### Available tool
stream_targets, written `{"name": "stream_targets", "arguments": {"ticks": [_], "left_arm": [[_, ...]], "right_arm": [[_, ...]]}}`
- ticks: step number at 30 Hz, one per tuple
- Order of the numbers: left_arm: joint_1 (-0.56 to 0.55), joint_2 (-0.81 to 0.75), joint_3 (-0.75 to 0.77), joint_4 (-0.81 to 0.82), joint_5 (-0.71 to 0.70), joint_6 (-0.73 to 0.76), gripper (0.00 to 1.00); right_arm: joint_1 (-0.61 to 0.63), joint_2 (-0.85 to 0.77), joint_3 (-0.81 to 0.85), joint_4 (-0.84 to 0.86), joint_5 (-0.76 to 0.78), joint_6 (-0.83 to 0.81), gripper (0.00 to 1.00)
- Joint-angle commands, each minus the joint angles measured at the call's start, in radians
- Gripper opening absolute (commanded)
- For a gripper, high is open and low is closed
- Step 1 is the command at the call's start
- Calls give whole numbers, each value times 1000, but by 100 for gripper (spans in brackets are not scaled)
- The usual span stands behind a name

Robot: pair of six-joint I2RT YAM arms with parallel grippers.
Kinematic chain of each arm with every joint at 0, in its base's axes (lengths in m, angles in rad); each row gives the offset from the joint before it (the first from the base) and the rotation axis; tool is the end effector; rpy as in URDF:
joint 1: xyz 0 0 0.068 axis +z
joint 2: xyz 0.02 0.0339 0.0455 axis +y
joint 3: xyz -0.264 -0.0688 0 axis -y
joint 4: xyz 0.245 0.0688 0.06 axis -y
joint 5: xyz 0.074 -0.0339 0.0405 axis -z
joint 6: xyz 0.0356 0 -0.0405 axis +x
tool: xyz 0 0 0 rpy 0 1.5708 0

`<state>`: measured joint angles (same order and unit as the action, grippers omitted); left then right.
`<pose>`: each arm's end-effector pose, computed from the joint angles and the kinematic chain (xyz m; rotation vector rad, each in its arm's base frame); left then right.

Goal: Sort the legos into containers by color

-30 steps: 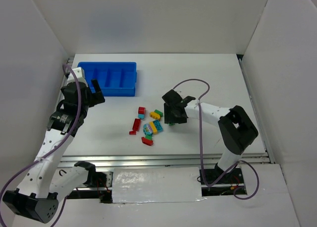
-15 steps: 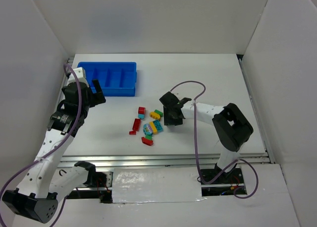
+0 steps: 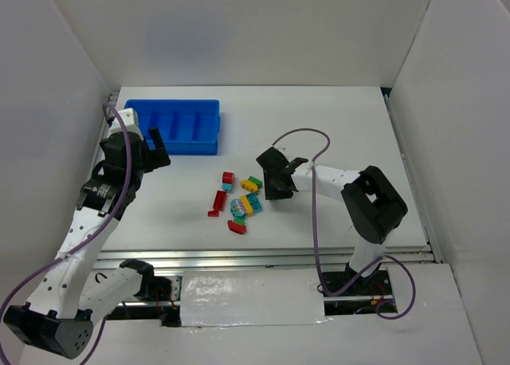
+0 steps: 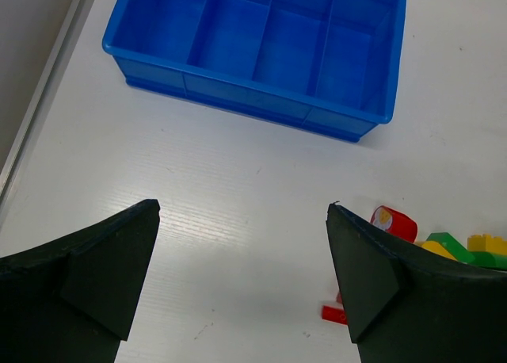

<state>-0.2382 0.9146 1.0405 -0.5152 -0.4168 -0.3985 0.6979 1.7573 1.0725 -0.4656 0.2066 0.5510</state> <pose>0.1910 -0.0315 0.3725 -0.4221 1.8784 -0.0173 0.2660 0.2136 0.1651 -0.1376 2.6772 0.1089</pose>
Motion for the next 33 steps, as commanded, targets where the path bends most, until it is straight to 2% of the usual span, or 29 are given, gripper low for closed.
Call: {"name": "stream_targets", "arguments": {"ticks": [1, 3, 6, 7, 11, 15, 16, 19, 21, 25, 26, 27, 28, 29, 31, 33], "left_arm": [[-6, 7, 1, 37, 9, -3, 99], [-4, 12, 6, 35, 12, -3, 100], [-6, 17, 19, 26, 30, -8, 100], [-6, 21, 26, 20, 42, -10, 99], [-6, 43, 105, -11, 147, -42, 99], [-6, 73, 151, 20, 369, -114, 99], [-6, 78, 156, 38, 483, -155, 99], [-7, 105, 170, 112, 678, -226, 99], [-7, 119, 188, 135, 722, -246, 99], [-7, 112, 243, 71, 615, -243, 99], [-7, 106, 256, 54, 510, -241, 100], [-7, 93, 260, 34, 448, -241, 100], [-7, 89, 265, -6, 408, -238, 99], [-6, 84, 271, -25, 275, -235, 99], [-3, 81, 273, -68, 160, -229, 100], [0, 82, 257, -124, -14, -238, 99]], "right_arm": [[8, -9, -5, 41, 27, -20, 42], [9, -30, -16, 53, 21, -22, 19], [12, -90, -19, 38, 20, -25, 17], [12, -114, -22, 25, 22, -28, 12], [22, -304, -45, 27, -19, -71, 11], [37, -441, -51, 79, -153, -129, 11], [43, -461, -49, 112, -189, -141, 11], [49, -524, -60, 201, -295, -161, 11], [51, -536, -56, 238, -340, -155, 10], [49, -406, 76, 208, -259, -118, 9], [49, -303, 166, 194, -239, -97, 8], [49, -244, 220, 180, -224, -88, 7], [51, -117, 345, 150, -226, -80, 7], [49, -49, 410, 127, -225, -66, 7], [49, 72, 542, 73, -208, -42, 8], [49, 232, 726, 53, -176, -19, 8]]}}
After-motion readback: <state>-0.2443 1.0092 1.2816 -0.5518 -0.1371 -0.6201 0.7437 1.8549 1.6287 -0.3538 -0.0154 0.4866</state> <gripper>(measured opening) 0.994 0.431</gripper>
